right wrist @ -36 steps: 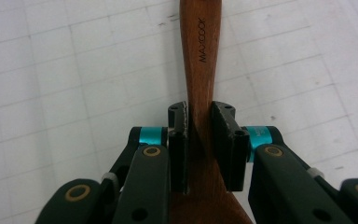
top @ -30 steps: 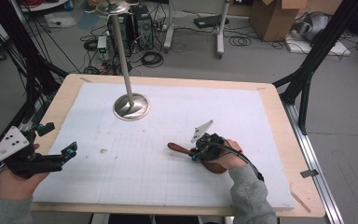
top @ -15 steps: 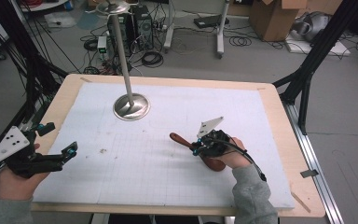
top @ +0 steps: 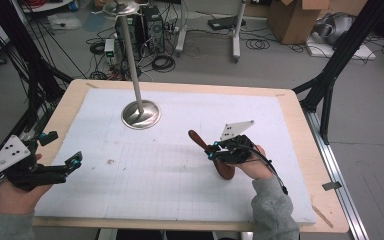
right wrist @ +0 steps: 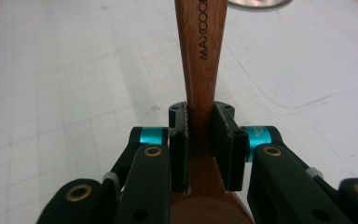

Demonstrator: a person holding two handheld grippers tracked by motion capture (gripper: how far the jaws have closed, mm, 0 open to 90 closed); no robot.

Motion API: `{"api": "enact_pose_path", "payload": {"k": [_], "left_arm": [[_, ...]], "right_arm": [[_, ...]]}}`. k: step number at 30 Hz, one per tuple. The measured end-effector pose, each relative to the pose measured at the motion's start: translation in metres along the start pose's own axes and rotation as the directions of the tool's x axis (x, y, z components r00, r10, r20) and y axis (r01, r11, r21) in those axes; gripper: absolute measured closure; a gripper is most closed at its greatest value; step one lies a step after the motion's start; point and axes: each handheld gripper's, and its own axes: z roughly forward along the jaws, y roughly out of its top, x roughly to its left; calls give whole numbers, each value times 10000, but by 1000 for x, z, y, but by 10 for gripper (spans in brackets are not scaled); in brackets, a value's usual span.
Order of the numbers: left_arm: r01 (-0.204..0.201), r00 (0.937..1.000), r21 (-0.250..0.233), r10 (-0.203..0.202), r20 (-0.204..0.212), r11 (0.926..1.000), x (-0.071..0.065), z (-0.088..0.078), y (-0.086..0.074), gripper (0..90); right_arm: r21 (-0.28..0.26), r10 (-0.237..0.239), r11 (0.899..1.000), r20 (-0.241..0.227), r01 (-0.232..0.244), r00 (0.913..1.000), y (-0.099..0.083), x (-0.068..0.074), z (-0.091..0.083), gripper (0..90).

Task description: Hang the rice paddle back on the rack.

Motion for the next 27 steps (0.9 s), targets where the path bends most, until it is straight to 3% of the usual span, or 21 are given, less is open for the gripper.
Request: {"api": "enact_pose_path", "payload": {"k": [10, 27], "left_arm": [[7, 10000, 25, -7, -9, 10000, 0, 1, 0, 33], [58, 10000, 111, -58, -36, 9999, 0, 3, -2, 33]], "right_arm": [[-690, 22, 9976, 294, -1, 9996, 3, 0, -8, 778], [-2004, 502, 9788, 411, -410, 9979, 7, 0, -22, 779]]}}
